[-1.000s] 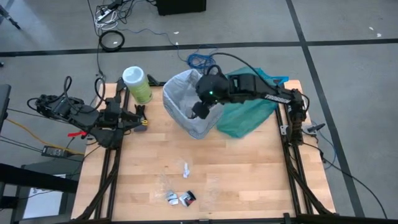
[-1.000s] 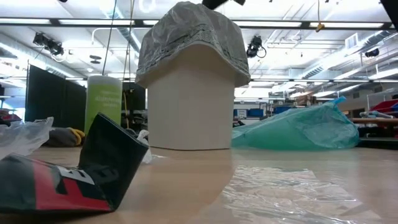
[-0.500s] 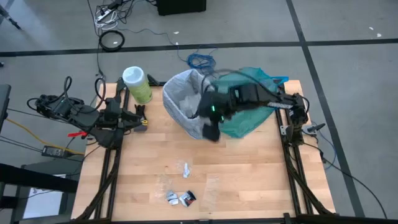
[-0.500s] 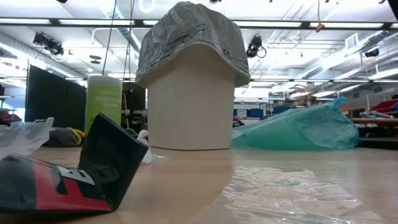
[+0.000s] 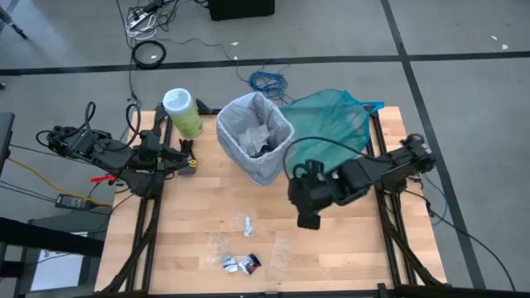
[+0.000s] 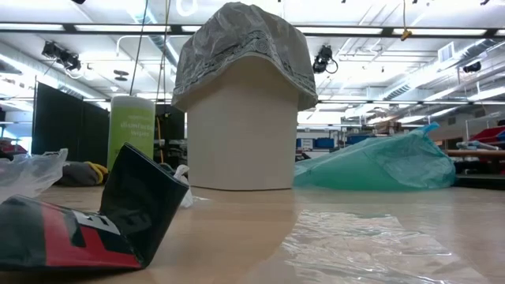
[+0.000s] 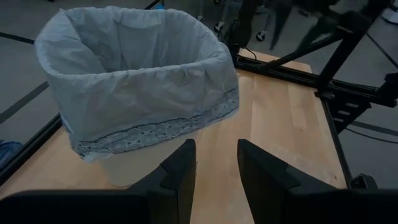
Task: Place trash/remove bag and relplace
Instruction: Put the transparent plastic into the trash bin
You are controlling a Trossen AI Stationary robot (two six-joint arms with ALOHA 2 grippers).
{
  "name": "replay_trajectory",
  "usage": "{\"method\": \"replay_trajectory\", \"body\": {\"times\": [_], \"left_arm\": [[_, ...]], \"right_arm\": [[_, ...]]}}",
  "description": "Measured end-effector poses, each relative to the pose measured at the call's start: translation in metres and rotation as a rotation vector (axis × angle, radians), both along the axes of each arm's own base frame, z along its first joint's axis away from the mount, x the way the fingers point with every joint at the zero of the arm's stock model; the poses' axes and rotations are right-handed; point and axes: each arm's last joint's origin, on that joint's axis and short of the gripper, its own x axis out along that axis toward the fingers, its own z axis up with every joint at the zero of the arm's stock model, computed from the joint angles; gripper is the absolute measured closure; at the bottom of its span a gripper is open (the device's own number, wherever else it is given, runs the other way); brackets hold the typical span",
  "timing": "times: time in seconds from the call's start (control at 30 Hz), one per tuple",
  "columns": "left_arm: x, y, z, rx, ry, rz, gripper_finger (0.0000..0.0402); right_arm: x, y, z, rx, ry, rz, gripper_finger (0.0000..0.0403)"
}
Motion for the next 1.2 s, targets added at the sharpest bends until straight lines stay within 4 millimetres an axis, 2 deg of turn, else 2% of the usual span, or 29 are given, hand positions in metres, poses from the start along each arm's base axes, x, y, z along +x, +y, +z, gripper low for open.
{"method": "replay_trajectory", "body": {"times": [0.23, 0.33, 0.47, 0.53, 0.6, 0.8, 0.97, 1.13, 1.2], "left_arm": [[0.000, 0.001, 0.000, 0.007, -0.006, 0.022, 0.0275], [0.000, 0.001, 0.000, 0.003, -0.007, 0.026, 0.0275], [0.000, 0.001, 0.000, -0.025, -0.014, 0.043, 0.0275], [0.001, 0.000, 0.000, -0.037, -0.013, 0.051, 0.0275], [0.002, 0.000, 0.000, -0.039, -0.013, 0.054, 0.0275], [0.006, 0.000, -0.001, -0.001, -0.010, 0.115, 0.0275], [0.013, -0.003, -0.003, 0.015, 0.012, 0.124, 0.0275], [0.022, -0.007, -0.006, 0.015, 0.039, 0.131, 0.0275], [0.026, -0.009, -0.008, 0.023, 0.053, 0.131, 0.0275]], "right_arm": [[-0.041, -0.012, -0.034, 0.307, -0.444, -0.069, 0.0222], [-0.058, -0.021, -0.066, 0.356, -0.548, -0.118, 0.0222], [-0.069, -0.025, -0.119, 0.450, -0.527, -0.144, 0.0220], [-0.067, -0.022, -0.137, 0.518, -0.525, -0.131, 0.0220], [-0.060, -0.018, -0.143, 0.545, -0.556, -0.101, 0.0220], [-0.034, -0.005, -0.165, 0.409, -0.472, 0.059, 0.0222], [-0.017, 0.004, -0.201, 0.370, -0.331, 0.120, 0.0219], [-0.004, 0.013, -0.222, 0.352, -0.284, 0.177, 0.0195], [0.003, 0.018, -0.223, 0.339, -0.293, 0.207, 0.0180]]}}
